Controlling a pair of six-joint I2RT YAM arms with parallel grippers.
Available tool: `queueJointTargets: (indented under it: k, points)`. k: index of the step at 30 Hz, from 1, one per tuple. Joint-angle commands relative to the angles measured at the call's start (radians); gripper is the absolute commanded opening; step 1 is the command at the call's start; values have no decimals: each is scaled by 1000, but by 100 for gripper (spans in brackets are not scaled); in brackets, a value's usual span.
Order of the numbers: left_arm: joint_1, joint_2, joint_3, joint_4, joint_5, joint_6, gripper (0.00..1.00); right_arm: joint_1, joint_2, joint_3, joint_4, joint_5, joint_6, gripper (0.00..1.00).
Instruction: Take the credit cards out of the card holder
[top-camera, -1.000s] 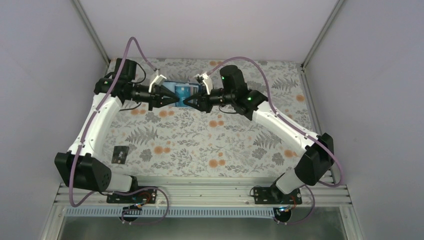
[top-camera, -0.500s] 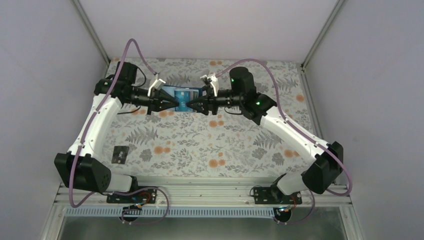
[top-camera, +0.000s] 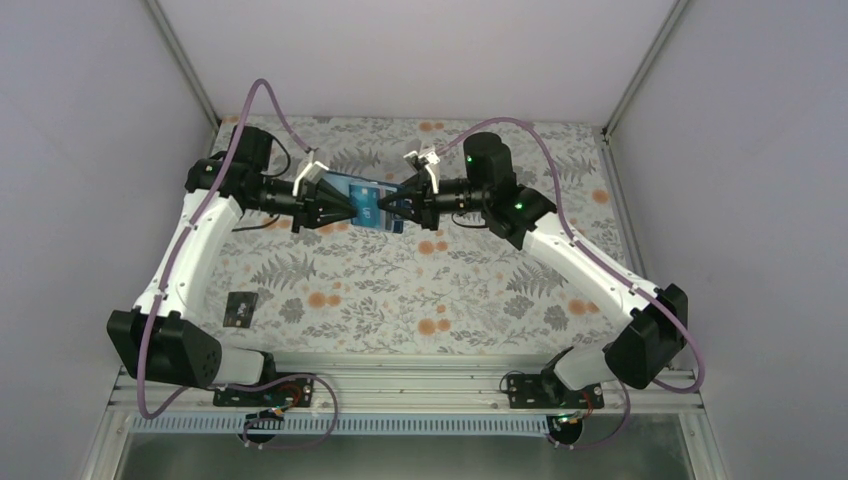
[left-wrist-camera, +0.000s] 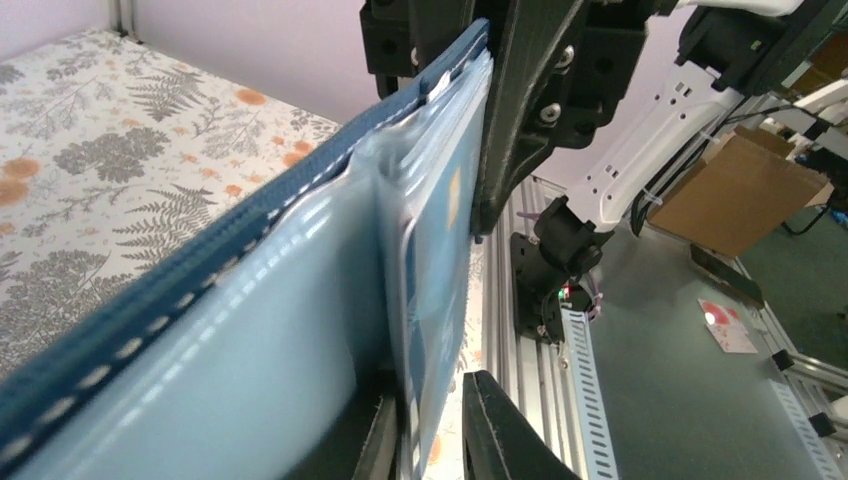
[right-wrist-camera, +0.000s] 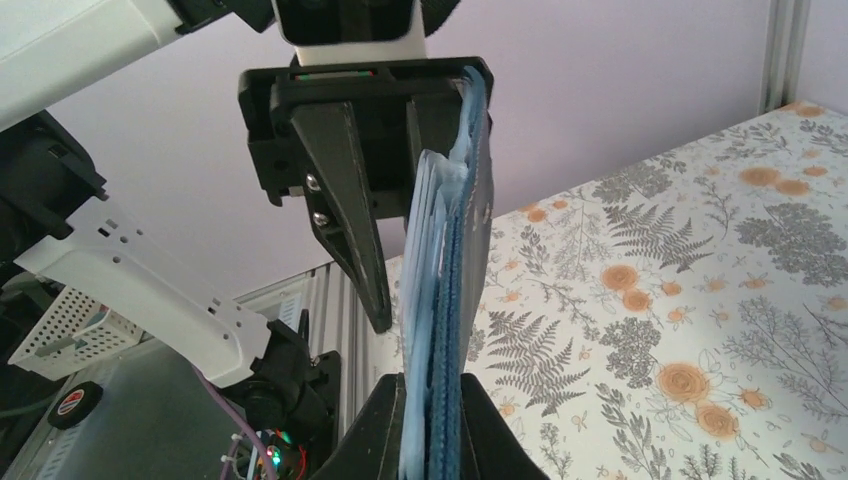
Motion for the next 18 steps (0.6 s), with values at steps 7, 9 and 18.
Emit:
queueJointTargets:
  k: [7,9,18]
  points:
    - [45,-10,23,-32,101,59,15,-23,-30,-17,8,-57,-28,4]
    - [45,-10,14,-18,110,50,15,-22,-31,-17,12,-65,-27,4]
    - [42,-38,-16,137,44,-102,3,-23,-31,-16,23,-106,-27,4]
